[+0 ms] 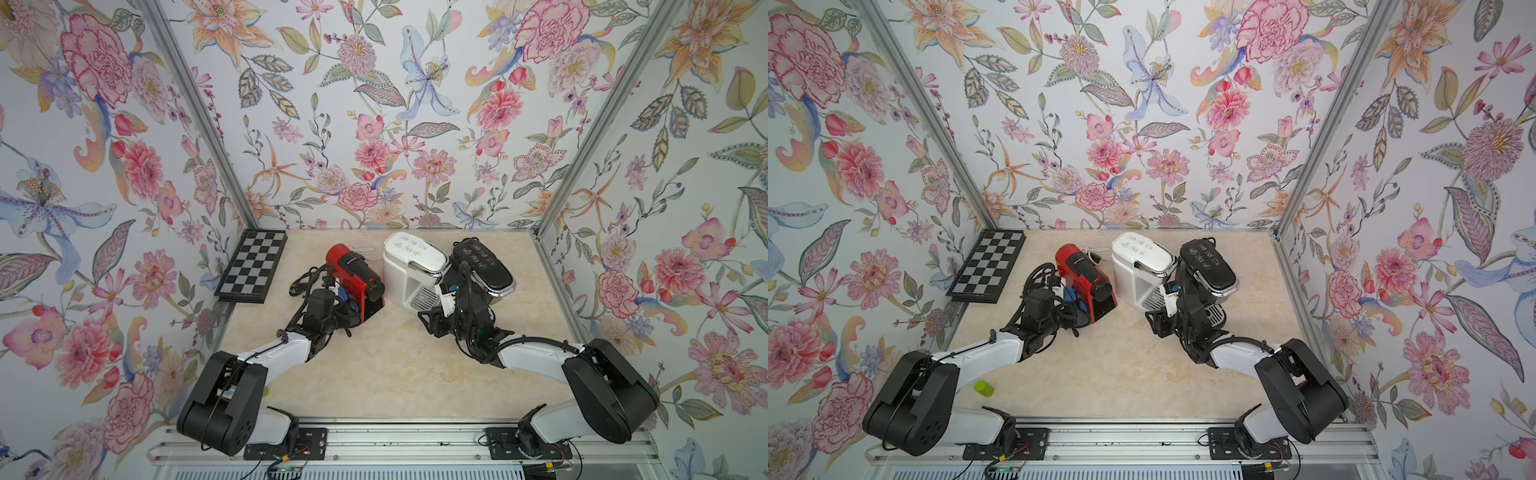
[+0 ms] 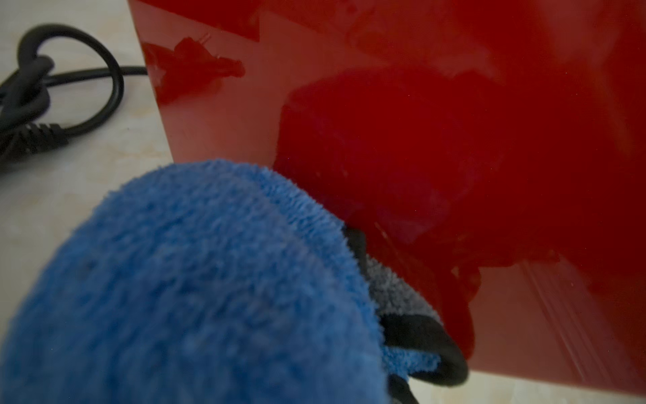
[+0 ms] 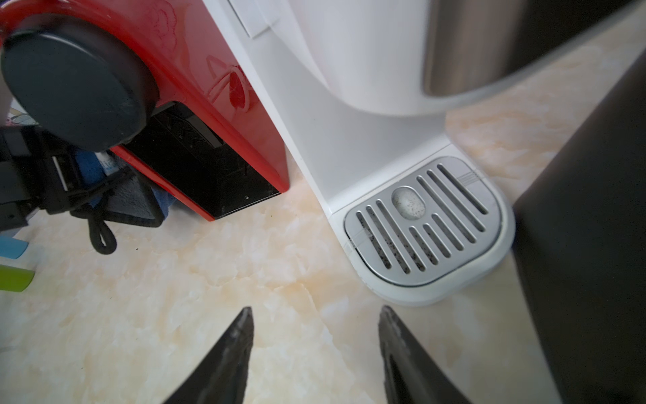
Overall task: Wipe the surface of a coffee machine
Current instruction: Wipe the dirt from the surface of the coffee machine.
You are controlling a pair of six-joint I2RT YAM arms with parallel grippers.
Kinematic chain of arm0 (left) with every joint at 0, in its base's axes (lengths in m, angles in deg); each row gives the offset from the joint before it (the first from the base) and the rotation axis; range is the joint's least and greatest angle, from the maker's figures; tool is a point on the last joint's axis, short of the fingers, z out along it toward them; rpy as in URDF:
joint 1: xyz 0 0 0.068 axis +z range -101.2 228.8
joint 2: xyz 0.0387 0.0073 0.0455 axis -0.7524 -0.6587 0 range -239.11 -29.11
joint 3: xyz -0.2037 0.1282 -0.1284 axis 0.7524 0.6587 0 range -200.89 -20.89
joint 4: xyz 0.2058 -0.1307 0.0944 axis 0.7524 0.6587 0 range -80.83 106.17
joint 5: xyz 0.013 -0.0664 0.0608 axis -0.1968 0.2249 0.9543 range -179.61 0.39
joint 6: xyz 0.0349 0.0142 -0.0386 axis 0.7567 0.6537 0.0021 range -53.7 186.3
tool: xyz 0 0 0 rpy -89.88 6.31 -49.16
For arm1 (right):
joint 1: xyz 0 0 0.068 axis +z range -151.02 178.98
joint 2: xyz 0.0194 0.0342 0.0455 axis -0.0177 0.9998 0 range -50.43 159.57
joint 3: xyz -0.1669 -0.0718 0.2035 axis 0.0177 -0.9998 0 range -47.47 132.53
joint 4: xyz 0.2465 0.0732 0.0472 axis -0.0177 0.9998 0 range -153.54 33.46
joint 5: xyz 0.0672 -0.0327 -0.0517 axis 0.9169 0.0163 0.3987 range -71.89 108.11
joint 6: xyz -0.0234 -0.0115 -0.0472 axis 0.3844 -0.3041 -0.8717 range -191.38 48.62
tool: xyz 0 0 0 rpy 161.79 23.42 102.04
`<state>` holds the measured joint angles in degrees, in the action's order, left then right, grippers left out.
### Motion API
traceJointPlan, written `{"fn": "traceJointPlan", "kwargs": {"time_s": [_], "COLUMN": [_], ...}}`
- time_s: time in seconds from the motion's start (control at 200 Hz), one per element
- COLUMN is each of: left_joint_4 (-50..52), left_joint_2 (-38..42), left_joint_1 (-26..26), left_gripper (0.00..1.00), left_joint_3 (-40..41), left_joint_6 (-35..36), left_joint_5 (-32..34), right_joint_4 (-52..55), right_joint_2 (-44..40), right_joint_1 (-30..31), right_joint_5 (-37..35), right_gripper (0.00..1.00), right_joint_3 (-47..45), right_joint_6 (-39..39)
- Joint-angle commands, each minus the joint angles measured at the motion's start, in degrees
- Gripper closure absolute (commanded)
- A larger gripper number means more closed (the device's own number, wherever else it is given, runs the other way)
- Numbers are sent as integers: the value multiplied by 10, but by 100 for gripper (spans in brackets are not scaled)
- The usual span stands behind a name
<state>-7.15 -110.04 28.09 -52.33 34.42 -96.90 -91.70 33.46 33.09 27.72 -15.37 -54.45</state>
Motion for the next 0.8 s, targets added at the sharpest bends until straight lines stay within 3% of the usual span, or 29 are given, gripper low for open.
{"fn": "traceJointPlan", "kwargs": {"time_s": [0.0,0.32,0.565,0.796], "left_joint_4": [-16,35,91,89], "left_joint_2": [-7,54,88,87], "left_joint_1": [-7,-22,-84,-147], "left_gripper": [100,100,100,100], "left_joint_3": [-3,-57,-108,-90], "left_joint_6": [-14,-9,-2,-22], "left_joint_5": [-7,4,47,97], "right_joint_4": [-9,-8,-8,-6], "right_joint_2": [6,1,8,7], "right_joint_1": [0,0,1,2], "right_joint_5": [2,1,2,0], "right_gripper": [42,41,41,42], "right_joint_3": [11,9,13,13], "right_joint_6": [5,5,4,3]}}
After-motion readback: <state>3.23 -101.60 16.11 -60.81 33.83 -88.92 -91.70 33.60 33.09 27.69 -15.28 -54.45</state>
